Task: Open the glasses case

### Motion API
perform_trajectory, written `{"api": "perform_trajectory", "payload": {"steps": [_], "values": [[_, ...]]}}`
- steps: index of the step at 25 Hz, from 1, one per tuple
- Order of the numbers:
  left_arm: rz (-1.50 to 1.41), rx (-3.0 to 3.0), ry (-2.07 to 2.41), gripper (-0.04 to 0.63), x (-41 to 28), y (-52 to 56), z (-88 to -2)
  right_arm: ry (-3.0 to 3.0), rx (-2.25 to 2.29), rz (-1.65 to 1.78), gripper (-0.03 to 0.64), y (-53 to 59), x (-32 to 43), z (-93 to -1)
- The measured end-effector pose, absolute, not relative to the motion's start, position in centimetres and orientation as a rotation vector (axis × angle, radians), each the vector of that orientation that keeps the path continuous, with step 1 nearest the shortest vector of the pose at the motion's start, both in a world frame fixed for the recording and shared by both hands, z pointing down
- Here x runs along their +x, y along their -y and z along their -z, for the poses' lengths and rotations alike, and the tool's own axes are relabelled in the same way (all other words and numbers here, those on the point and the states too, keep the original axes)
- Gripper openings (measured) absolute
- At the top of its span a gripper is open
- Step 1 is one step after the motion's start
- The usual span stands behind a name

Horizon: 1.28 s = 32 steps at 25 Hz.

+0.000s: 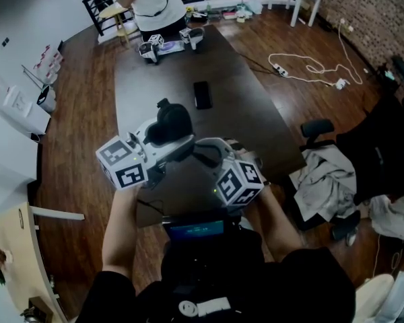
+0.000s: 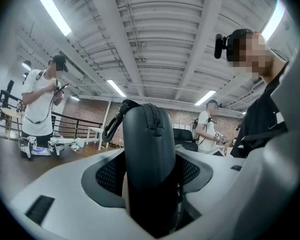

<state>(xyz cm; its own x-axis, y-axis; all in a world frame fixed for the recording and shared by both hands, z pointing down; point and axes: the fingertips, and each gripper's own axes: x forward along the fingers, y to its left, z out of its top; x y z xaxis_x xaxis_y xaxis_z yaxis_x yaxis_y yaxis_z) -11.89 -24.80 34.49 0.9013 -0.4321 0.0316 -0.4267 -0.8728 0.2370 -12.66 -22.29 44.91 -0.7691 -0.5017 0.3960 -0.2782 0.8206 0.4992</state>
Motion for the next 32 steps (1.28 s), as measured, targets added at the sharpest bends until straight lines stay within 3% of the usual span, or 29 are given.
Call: {"api": "perform_trajectory", "payload": {"steps": [6, 10, 19, 32], "values": [[0.011, 2.830, 0.605, 0.278, -11.1, 24.7, -34.9, 2.431, 0.611, 0.604, 0.141, 23.2, -13.1, -44.3], [-0.017, 2.805, 0.590, 0.278, -10.9, 24.7, -35.6, 2.336, 0.619, 0.677, 0.015, 23.6, -13.2, -45.5], [-0.254, 2.832, 0.583, 0.267, -10.0, 24.5, -36.5, 2.202, 0.558, 0.794, 0.014, 23.9, -13.2, -46.1], [-0.158, 2.778, 0.544, 0.262, -10.9, 23.8, -36.5, 2.061, 0.581, 0.928, 0.012, 23.9, -12.2, -44.7]]}}
